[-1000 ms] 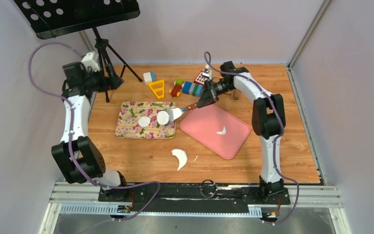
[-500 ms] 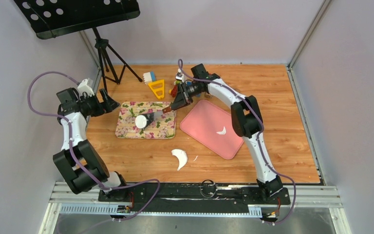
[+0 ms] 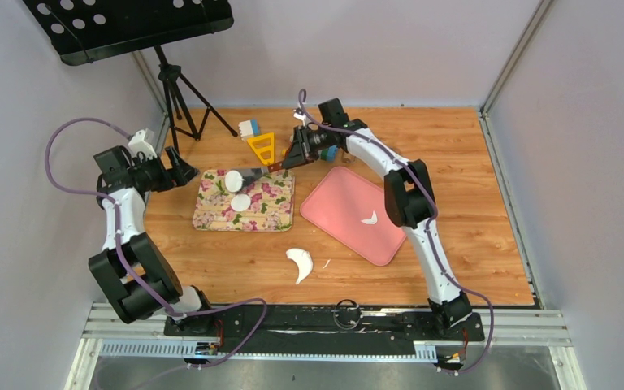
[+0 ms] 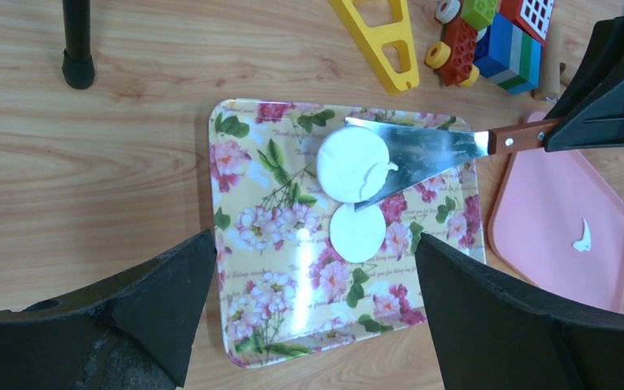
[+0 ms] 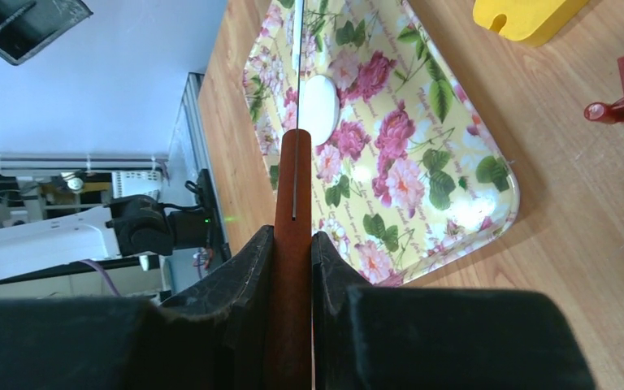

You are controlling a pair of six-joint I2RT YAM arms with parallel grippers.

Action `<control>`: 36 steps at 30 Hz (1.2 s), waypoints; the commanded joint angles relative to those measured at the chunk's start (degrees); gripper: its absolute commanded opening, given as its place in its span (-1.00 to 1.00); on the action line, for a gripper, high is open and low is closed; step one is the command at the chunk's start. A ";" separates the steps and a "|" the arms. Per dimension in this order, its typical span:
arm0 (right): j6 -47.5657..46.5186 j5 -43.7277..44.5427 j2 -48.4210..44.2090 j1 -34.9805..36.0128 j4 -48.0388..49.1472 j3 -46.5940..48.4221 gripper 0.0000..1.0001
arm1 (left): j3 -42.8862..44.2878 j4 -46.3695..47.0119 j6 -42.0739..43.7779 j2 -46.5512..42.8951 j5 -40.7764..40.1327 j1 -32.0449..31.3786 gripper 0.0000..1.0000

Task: Roll out the dumpling wrappers from the dough
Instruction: Place the dumpling wrapper on the plate.

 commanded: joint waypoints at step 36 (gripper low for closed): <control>-50.15 45.85 -27.98 17.51 -2.75 -19.26 -1.00 | -1.23 2.14 -0.21 -1.81 2.59 1.48 1.00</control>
